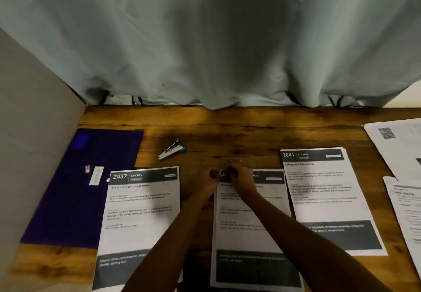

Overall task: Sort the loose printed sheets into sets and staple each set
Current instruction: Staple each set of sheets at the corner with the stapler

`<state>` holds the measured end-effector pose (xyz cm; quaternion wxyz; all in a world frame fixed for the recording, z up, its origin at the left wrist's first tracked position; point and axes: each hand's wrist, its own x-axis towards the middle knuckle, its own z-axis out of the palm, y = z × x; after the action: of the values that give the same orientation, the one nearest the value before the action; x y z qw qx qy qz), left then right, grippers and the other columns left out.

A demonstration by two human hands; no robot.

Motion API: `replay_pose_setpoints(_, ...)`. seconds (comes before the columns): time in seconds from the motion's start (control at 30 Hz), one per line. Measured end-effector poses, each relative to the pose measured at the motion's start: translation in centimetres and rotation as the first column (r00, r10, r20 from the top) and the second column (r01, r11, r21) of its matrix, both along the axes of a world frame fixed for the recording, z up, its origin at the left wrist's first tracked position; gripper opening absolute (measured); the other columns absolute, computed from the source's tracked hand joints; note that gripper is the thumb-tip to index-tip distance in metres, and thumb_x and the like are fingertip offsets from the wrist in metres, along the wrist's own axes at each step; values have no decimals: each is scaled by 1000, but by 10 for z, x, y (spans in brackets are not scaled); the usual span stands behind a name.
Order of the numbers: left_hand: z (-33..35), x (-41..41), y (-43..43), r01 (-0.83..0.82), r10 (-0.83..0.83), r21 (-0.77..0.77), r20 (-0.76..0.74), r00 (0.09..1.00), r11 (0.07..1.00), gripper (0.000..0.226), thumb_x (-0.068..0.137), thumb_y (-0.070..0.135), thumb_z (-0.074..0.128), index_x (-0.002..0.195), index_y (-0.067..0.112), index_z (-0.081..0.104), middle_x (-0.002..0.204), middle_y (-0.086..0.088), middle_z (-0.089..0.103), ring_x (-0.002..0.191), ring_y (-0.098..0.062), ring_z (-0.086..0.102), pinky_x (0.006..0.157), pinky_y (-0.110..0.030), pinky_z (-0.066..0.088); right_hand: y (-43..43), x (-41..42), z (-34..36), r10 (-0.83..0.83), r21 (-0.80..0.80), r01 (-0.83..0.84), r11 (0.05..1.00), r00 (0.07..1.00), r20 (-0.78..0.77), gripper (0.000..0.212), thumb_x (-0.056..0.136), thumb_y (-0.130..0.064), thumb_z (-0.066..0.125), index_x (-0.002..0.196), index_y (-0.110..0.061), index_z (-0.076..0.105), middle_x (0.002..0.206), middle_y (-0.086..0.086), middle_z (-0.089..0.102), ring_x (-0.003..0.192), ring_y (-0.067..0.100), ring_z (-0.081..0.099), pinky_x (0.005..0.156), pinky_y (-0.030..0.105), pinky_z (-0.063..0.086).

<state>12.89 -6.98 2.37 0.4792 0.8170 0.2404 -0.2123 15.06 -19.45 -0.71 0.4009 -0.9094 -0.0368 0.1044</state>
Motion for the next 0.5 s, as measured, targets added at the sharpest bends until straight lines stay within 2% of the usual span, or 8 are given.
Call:
replay_pose_setpoints(0.07, -2, -3, 0, 0, -2, 37, 53, 999, 999, 22, 94, 25, 55, 115, 18, 58, 117, 0, 59, 110, -19, 57, 90, -28, 45, -1, 0, 1, -3, 29, 3, 1000, 1000, 5, 16, 93, -7, 52, 102, -10, 64, 100, 3, 66, 87, 8, 60, 80, 16, 47)
replay_pose_setpoints(0.13, -5, -6, 1, -26, 25, 9, 88, 996, 1000, 14, 92, 23, 57, 106, 23, 59, 115, 0, 62, 108, -18, 59, 96, -36, 47, -1, 1, 3, 3, 36, -3, 999, 1000, 9, 15, 93, -7, 53, 101, -10, 65, 100, 3, 66, 88, 10, 61, 84, 21, 49)
replay_pose_setpoints(0.23, -9, -8, 3, -67, 74, -60, 121, 990, 996, 13, 90, 20, 60, 91, 32, 56, 107, -4, 67, 99, -20, 64, 91, -44, 52, 0, 1, 4, -8, 62, 7, 998, 1000, 16, 15, 92, -8, 55, 100, -7, 67, 99, 7, 68, 89, 15, 63, 85, 26, 52)
replay_pose_setpoints(0.4, -5, -6, 4, -109, 116, -55, 137, 984, 992, 12, 90, 17, 61, 95, 28, 59, 104, 0, 66, 99, -18, 63, 91, -41, 51, 0, 1, 10, -8, 46, 8, 999, 1000, -10, 17, 92, -11, 56, 104, -8, 68, 103, 7, 69, 91, 14, 63, 87, 25, 51)
replay_pose_setpoints(0.5, -4, -6, 5, -121, 132, -79, 148, 980, 989, 20, 90, 15, 60, 85, 33, 56, 96, 4, 64, 96, -17, 63, 90, -41, 52, 0, 2, 15, 34, 17, -34, 999, 999, -4, 20, 93, -11, 54, 108, -10, 67, 106, 4, 68, 92, 11, 62, 82, 17, 46)
